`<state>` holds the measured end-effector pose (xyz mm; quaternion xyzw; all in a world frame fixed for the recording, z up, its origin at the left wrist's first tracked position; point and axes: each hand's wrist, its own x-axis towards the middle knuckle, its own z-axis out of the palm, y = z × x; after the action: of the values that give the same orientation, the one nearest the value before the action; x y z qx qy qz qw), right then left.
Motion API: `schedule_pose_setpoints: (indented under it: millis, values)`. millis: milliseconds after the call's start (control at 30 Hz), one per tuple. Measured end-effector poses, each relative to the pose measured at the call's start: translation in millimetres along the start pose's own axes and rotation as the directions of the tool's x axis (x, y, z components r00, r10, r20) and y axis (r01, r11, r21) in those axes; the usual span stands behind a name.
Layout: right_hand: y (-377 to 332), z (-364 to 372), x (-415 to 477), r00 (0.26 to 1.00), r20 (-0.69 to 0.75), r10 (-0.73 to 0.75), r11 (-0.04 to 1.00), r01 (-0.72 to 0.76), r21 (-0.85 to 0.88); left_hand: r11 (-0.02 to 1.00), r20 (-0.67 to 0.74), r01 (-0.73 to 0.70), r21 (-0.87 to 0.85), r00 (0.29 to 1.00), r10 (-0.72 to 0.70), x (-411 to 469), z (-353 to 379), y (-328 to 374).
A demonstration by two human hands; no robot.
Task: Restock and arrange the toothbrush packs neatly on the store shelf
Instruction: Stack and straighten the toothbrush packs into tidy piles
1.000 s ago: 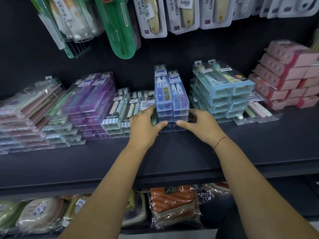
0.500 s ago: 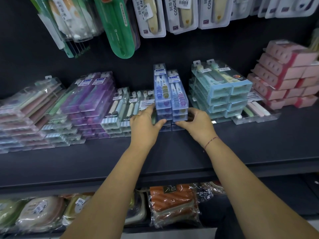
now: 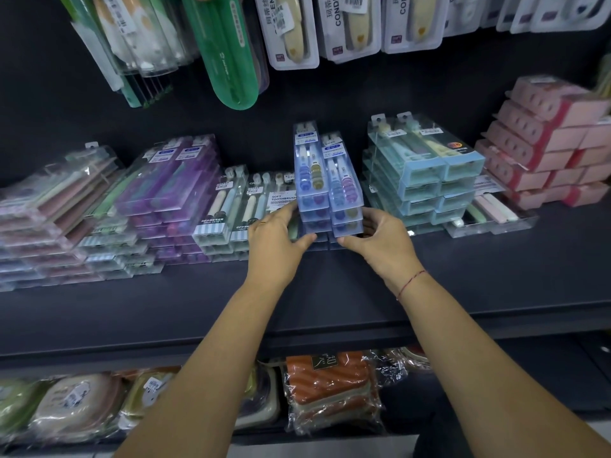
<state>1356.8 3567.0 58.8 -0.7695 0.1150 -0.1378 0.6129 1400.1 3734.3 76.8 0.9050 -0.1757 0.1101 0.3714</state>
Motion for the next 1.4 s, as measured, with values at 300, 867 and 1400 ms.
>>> schedule_pose_setpoints:
  millis: [300,867,1400]
  values:
    - [-7.6,-12.6,1.6,0.983,0.181,-0.002,0.998,0.012,-0.057,0.998,0.066,-0.043,0.044,0.997,0.04,1.7,-10.2,1.9]
    - [-7.7,-5.8,7.7,0.987,0.056,-0.153,0.917,0.163,-0.365,0.998,0.029,-0.04,0.052,0.999,0.039,11.2,-10.0,-5.4]
    - [-8.1,-12.5,4.7,0.988,0.118,-0.096,0.961,0.123,-0.248,0.962,0.014,-0.12,0.243,0.993,0.121,-14.6,-16.3,-25.1]
